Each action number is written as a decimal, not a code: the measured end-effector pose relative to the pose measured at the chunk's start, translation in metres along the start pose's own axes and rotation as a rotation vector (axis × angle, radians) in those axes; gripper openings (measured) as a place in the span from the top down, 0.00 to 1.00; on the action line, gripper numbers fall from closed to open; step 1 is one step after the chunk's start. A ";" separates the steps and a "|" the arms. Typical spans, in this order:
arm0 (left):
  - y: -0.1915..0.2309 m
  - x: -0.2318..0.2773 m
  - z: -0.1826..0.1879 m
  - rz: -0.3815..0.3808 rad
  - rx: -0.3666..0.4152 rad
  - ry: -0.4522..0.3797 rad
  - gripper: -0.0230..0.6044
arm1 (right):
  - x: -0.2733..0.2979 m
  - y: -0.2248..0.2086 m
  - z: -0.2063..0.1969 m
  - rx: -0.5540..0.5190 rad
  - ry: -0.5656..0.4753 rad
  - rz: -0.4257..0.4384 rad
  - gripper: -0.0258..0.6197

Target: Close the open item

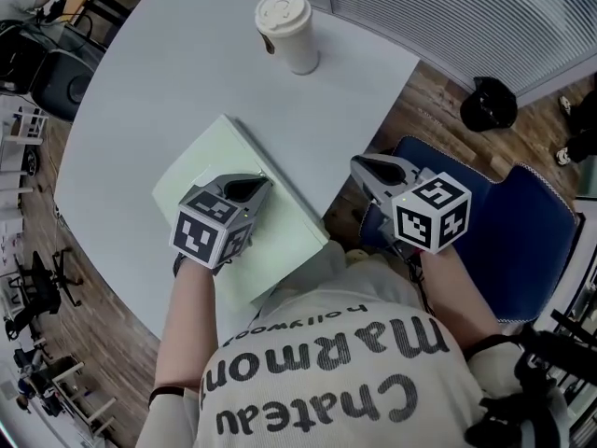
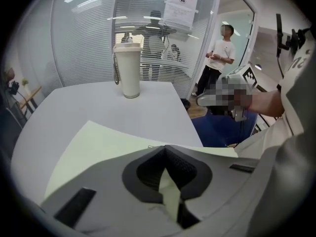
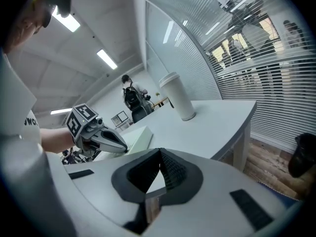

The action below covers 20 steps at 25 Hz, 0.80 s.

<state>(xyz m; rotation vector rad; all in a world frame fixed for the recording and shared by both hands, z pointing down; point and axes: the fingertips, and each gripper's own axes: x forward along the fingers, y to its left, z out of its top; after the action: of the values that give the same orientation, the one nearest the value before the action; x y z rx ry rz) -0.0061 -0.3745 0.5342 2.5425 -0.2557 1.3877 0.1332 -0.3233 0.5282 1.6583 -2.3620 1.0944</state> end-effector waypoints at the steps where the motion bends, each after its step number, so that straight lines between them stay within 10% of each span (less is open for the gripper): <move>1: 0.000 0.004 0.001 0.005 0.023 0.032 0.97 | 0.001 -0.003 0.000 -0.003 0.001 0.001 0.96; 11: -0.006 0.026 0.006 -0.029 0.112 0.184 0.95 | -0.004 -0.005 -0.003 -0.024 0.012 0.025 0.96; 20: -0.006 0.029 0.000 0.107 0.239 0.252 0.94 | -0.040 0.004 -0.034 -0.098 0.084 0.067 0.96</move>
<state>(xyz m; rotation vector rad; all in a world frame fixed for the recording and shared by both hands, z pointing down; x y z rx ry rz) 0.0113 -0.3698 0.5574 2.5306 -0.1924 1.8618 0.1358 -0.2711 0.5345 1.4822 -2.3935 1.0182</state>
